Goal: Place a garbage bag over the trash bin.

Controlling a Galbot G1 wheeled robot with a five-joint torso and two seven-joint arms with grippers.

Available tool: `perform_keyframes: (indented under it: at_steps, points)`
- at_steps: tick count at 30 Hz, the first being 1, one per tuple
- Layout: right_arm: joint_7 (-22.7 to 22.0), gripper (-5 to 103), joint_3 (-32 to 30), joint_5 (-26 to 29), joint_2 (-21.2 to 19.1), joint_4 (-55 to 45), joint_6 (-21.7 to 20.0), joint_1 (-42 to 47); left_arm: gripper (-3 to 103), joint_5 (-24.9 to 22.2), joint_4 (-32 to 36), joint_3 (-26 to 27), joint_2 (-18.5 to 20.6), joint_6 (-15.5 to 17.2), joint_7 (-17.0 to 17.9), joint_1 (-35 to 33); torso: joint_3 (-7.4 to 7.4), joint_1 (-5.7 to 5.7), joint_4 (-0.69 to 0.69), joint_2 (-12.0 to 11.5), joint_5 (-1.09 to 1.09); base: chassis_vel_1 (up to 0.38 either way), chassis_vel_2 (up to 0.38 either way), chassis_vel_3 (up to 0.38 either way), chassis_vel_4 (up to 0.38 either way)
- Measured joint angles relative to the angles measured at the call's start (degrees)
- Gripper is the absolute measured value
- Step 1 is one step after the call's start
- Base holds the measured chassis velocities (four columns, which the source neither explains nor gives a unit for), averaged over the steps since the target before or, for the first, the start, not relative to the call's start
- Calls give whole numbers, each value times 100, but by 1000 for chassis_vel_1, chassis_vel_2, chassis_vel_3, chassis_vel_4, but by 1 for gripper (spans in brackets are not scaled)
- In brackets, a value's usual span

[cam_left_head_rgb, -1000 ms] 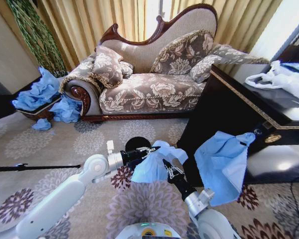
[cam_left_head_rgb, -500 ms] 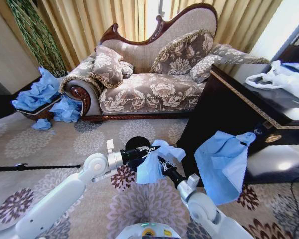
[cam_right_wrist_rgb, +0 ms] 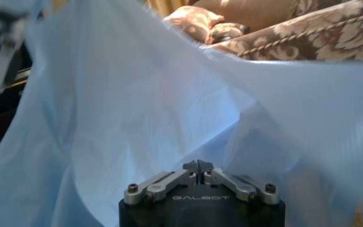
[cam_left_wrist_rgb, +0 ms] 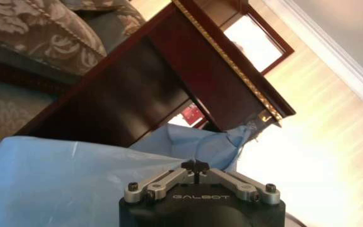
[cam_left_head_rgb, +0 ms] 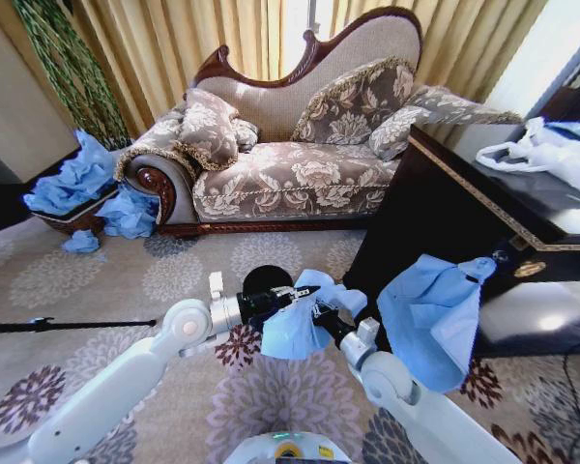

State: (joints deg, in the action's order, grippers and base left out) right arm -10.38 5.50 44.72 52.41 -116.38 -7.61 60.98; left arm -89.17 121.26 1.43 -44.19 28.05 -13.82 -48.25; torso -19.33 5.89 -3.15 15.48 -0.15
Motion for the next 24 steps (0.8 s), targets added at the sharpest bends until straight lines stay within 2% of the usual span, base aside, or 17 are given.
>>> perform_keyframes:
  at_steps: [13,24]
  points:
    - [20,0,391,-24,-106,-102,-138,-132,0,-110,-10,-354,-171,-2,94,608,0,0,-1,0,0,0,0,0,0]
    - [149,0,457,-452,10,335,-254,-177,0,-321,-20,-506,-348,-6,253,1041,0,0,0,0,0,0,0,0,0]
